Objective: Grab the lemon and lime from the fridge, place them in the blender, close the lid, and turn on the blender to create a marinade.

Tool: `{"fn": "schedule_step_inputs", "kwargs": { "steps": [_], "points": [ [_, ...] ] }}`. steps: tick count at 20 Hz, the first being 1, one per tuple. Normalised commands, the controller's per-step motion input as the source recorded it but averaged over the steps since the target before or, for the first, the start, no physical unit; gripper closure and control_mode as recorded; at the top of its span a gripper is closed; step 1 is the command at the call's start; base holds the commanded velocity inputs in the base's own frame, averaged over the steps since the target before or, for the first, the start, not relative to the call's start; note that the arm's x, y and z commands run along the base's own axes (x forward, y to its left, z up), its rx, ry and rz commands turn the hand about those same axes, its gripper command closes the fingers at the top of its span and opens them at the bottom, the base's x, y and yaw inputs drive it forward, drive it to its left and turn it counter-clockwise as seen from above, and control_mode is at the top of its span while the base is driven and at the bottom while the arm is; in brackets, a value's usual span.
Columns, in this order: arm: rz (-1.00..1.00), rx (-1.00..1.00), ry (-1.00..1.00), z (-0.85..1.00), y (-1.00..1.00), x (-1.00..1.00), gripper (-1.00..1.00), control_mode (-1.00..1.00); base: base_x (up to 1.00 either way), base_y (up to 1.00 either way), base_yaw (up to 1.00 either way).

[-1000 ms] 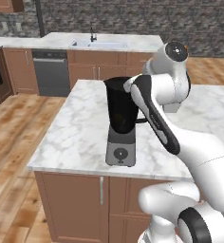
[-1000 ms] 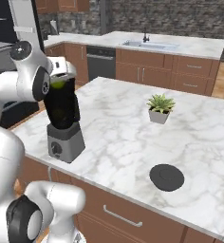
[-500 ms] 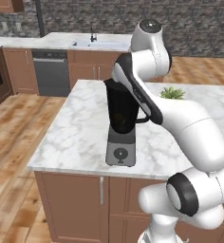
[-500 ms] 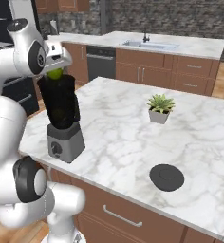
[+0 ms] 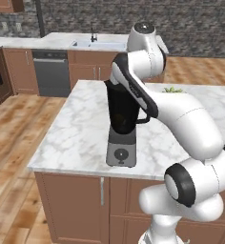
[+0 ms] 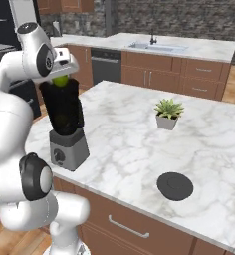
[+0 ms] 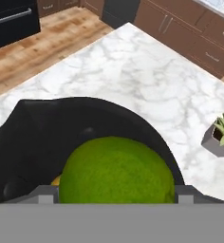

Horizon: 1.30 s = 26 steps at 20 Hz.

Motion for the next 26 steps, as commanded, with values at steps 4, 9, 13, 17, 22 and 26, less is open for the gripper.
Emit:
{"fn": "schedule_step_inputs", "kwargs": {
  "steps": [4, 9, 13, 17, 22, 26],
  "points": [
    [0.03, 0.00, 0.02, -0.42, 0.03, 0.31, 1.00, -1.00, 0.00, 0.00, 0.00],
    [0.02, 0.00, 0.00, -0.13, 0.21, 0.43, 1.00, -1.00, 0.00, 0.00, 0.00],
    [0.03, -0.01, 0.00, -0.09, 0.33, 0.45, 1.00, -1.00, 0.00, 0.00, 0.00],
    [0.01, -0.05, 0.00, -0.34, 0.12, 0.09, -1.00, -1.00, 0.00, 0.00, 0.00],
    [0.00, -0.06, 0.00, -0.21, 0.00, -0.07, -1.00, -1.00, 0.00, 0.00, 0.00],
    [-0.02, -0.01, 0.00, 0.00, -0.10, -0.51, -1.00, -1.00, 0.00, 0.00, 0.00]
  ]
}}
